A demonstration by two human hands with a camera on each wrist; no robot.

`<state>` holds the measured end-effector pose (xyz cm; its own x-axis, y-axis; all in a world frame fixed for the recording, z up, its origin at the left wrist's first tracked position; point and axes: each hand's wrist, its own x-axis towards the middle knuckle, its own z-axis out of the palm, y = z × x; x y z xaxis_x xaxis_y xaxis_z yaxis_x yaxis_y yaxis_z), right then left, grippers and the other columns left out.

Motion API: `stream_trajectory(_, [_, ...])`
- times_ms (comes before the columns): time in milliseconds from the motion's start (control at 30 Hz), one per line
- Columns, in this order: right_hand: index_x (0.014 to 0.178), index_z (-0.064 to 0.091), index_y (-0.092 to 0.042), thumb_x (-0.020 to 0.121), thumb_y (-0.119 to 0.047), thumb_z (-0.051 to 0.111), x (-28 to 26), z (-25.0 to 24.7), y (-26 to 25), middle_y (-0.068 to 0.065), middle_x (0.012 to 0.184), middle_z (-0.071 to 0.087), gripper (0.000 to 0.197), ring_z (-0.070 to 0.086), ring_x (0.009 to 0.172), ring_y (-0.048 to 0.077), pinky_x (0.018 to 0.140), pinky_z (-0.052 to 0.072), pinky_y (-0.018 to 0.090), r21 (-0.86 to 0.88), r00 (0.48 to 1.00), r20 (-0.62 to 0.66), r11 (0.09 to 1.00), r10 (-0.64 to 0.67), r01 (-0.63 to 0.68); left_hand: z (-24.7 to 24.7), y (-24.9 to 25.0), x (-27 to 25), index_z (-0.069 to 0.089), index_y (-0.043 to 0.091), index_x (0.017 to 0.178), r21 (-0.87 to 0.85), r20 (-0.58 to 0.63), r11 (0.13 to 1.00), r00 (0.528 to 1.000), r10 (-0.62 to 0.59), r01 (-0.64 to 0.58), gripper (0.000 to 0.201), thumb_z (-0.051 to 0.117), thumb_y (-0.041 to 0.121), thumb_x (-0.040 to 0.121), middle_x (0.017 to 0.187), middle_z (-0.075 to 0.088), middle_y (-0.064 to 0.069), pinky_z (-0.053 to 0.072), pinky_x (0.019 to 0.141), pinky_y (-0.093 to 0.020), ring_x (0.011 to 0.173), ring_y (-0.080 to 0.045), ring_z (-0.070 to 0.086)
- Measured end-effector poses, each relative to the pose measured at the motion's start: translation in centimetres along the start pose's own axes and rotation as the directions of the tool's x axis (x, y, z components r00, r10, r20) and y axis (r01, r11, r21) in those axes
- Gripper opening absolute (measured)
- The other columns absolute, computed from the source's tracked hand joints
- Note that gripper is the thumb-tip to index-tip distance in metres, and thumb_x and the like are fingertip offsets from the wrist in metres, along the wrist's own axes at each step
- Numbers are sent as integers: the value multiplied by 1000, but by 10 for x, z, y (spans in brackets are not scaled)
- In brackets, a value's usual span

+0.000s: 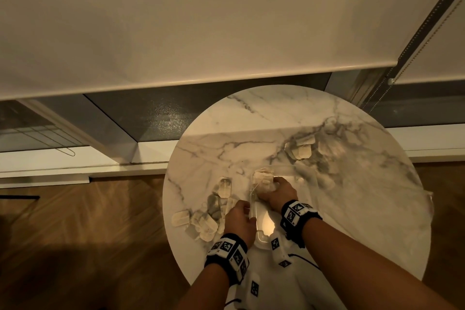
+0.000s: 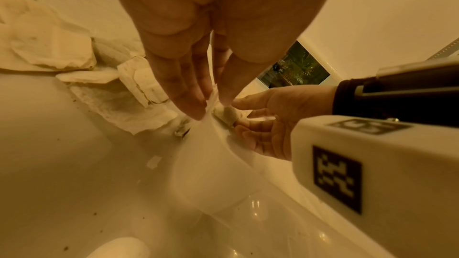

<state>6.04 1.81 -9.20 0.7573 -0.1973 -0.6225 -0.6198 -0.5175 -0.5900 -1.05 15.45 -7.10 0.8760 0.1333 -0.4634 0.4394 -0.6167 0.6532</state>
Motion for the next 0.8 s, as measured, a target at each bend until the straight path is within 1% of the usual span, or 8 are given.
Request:
stream_trajectory(100, [119,64,-27,70,-36,80,-1,-1,-3,4,112,70,52,65,104,27,92,52,34,28,998,37,998,-49,48,0,0,0,58,15,117,-3,-2,1000,1000,4,-4,32,64,8,86,106,65,0,52,83,-27,92,-18,65])
stream_trajectory(200, [119,64,-30,72,-36,76,-1,-1,-5,4,114,70,49,64,106,28,96,52,40,38,996,38,996,-84,83,-1,0,0,58,16,116,-17,6,1000,1000,5,-5,31,63,7,87,107,65,0,52,82,-25,92,-17,65])
stream_trajectory(300, [118,64,-28,74,-34,76,-2,-1,-4,4,114,70,46,64,107,27,97,51,38,64,996,24,994,-88,86,-1,-1,1,58,16,117,-17,6,1000,1000,3,-3,32,64,8,87,108,65,0,52,82,-25,91,-16,64])
stream_trajectory(367, [117,64,-27,72,-35,79,-1,0,-1,3,112,70,49,65,103,25,93,52,35,72,998,3,995,-68,68,-1,-1,1,57,16,118,-21,7,1000,1000,-1,1,33,64,8,87,109,64,0,50,80,-23,90,-15,64])
stream_trajectory(433, [116,63,-28,68,-40,79,-1,2,1,0,108,70,52,64,96,20,84,52,29,110,999,-7,993,-39,39,-1,-2,2,57,15,119,-16,8,1000,1000,-1,1,33,64,7,87,110,64,0,49,80,-21,90,-15,64])
stream_trajectory(500, [112,62,-29,68,-46,77,1,4,3,-2,103,69,50,64,94,18,81,51,27,126,999,-26,991,-30,33,-1,-2,2,57,15,120,-22,11,1000,1000,3,-2,34,64,7,87,111,64,-1,50,80,-22,89,-15,64])
stream_trajectory(667, [107,62,-26,82,-44,65,6,0,0,4,98,69,32,64,88,22,79,52,30,110,992,-115,992,-45,58,0,-4,2,57,16,120,-25,15,1000,1000,5,-5,34,64,9,88,112,64,0,52,82,-24,89,-14,65])
stream_trajectory(800, [104,61,-22,87,-38,66,8,-4,-1,1,85,66,24,62,86,21,80,50,28,136,980,-193,988,-44,71,1,-4,3,56,16,120,-30,16,1000,1000,-7,7,35,64,8,88,112,63,0,52,82,-25,89,-15,65])
